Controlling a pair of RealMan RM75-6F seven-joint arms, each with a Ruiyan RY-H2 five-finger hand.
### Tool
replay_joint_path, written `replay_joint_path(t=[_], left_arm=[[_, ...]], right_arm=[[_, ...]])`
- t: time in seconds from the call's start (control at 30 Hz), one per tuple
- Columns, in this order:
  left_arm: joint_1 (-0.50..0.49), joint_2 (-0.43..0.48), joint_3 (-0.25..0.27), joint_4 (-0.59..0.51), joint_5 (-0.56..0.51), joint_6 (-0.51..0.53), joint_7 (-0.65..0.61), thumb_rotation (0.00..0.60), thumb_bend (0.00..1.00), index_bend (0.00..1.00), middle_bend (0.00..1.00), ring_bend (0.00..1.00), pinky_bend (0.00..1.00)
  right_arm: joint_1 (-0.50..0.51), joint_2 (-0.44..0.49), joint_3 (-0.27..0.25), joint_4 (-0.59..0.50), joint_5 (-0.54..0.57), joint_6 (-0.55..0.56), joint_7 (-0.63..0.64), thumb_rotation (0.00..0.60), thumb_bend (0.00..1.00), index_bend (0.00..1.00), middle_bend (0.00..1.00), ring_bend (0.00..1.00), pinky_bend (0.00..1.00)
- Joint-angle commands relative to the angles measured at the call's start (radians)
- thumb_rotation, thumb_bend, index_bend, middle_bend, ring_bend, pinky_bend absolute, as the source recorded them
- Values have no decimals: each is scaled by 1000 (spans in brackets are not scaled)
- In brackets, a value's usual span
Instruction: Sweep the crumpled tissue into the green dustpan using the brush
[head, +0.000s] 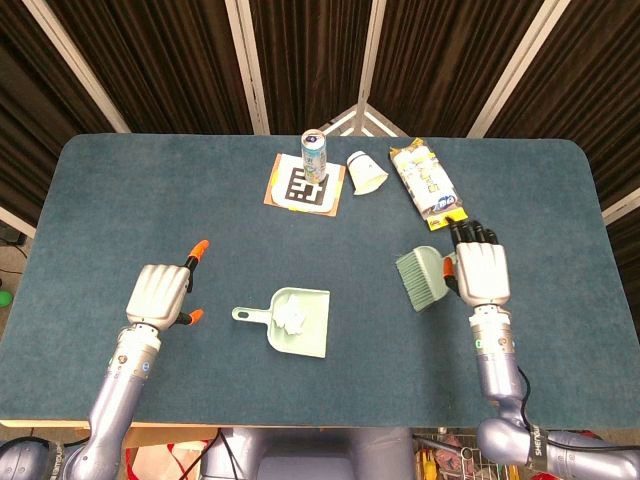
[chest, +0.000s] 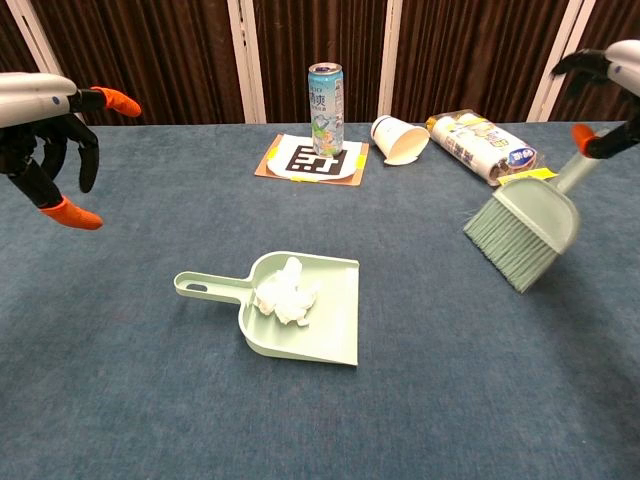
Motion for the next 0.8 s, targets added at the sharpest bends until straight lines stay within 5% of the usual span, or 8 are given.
replay_joint_path(t=[0.03, 0.23, 0.37, 0.5, 0.8], left_arm=[[8, 10, 6, -9, 13, 2, -11, 600, 0, 0, 231, 337, 488], [44, 47, 19, -22, 101, 8, -91, 600, 0, 0, 35, 146, 315], [86, 85, 52, -23, 184, 13, -157, 600, 0, 0, 0, 13, 188], [141, 134, 101, -14, 279, 19, -236, 600, 0, 0, 0, 0, 4], [313, 228, 269, 104, 576, 99, -444, 600, 0, 0, 0, 0, 0]], right_arm=[[-6, 24, 4, -12, 15, 10, -25, 600, 798, 0, 0, 0, 85], [-12, 65, 11, -13, -14, 37, -24, 600, 651, 0, 0, 0, 74], [-36, 111, -4, -57, -42, 38, 11, 600, 478, 0, 0, 0, 71], [-93, 163, -66, -108, -125, 44, 92, 600, 320, 0, 0, 0, 19], [-261, 297, -256, -177, -366, 88, 311, 600, 251, 0, 0, 0, 0]])
